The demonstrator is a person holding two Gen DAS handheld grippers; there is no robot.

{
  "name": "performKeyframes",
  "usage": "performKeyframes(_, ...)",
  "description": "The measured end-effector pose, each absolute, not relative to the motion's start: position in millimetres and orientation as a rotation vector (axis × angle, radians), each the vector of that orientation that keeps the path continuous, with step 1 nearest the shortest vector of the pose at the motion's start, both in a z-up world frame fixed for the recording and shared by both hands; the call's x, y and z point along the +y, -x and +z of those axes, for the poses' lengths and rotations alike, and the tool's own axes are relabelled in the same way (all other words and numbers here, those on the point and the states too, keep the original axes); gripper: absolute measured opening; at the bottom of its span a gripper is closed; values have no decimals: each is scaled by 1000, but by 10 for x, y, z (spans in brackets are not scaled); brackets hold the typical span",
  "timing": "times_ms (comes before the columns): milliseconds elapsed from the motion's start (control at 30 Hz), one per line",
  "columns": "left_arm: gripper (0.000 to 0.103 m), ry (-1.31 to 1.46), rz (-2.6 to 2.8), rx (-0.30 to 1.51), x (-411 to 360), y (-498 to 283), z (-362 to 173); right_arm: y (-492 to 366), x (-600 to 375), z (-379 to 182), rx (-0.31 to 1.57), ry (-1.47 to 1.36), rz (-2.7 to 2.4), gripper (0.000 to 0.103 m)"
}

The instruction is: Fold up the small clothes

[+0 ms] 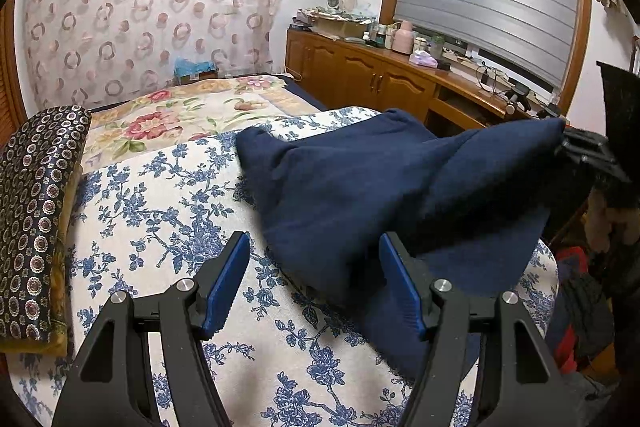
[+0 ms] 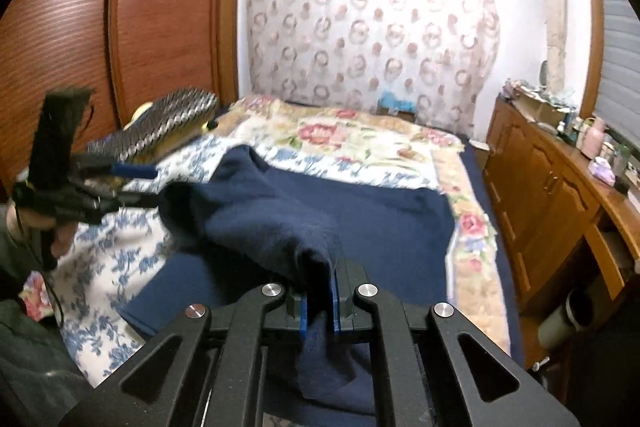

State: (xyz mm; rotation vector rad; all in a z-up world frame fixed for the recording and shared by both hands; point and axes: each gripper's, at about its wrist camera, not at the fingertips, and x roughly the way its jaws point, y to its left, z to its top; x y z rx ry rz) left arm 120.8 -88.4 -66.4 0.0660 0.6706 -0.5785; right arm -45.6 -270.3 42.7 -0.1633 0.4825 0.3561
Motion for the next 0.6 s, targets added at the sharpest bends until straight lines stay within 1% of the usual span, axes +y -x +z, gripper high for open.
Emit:
performKeyframes(133, 68, -65, -579, 671, -879, -1207, -668, 513, -2941, 422, 504, 148, 262, 8)
performKeyframes(367, 68, -68, -578, 672, -879, -1213, -674, 301, -3277, -168, 719, 92, 156, 8)
performKeyframes(433, 68, -67, -578, 673, -882, -1208, -671, 325, -3306, -250, 739, 81, 151, 11)
performKeyframes(533, 68, -70, -579, 673, -905, -1199, -662, 404, -3268, -275, 744, 86, 157, 12)
performKeyframes(600, 68, -71, -580, 673, -927, -1192, -661, 442, -3241, -247, 746, 101, 153, 17)
